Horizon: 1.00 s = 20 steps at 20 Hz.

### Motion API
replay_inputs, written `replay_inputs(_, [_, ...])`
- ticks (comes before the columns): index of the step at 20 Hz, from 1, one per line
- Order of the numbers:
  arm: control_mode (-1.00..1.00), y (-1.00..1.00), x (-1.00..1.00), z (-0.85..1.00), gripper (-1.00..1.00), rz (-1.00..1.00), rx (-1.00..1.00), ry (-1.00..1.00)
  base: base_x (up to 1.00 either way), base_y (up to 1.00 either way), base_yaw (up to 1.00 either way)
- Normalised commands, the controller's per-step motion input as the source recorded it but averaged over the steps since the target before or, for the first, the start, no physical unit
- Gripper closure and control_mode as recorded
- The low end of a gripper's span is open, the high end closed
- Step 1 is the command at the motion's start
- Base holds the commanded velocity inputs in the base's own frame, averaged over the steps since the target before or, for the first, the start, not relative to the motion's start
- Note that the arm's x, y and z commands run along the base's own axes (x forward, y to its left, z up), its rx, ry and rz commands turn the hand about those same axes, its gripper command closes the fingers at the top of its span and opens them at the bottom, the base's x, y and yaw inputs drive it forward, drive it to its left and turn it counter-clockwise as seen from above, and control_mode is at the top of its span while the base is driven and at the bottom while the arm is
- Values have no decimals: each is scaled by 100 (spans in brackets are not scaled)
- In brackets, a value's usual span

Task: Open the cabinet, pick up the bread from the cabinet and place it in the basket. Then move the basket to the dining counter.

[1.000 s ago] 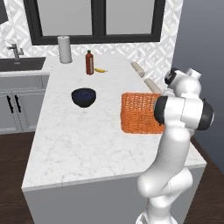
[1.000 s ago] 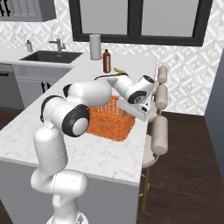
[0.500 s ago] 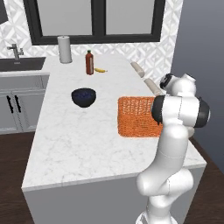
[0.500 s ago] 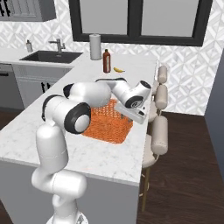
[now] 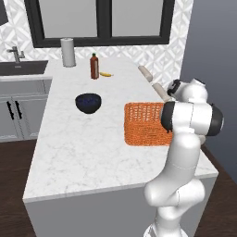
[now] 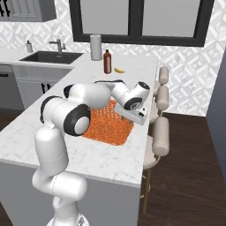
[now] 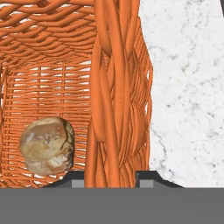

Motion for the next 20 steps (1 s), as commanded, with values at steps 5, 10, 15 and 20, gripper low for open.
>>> replay_inputs(5, [-100, 0, 0, 0, -100, 0, 0, 0, 0, 0, 0])
replay_inputs(10, [-100, 0, 0, 8, -100, 0, 0, 0, 0, 0, 0])
replay_inputs(15, [-100, 0, -11, 64, -100, 0, 0, 0, 0, 0, 0])
replay_inputs(20, [-100, 7, -51, 86, -100, 0, -4, 0, 0, 0, 0])
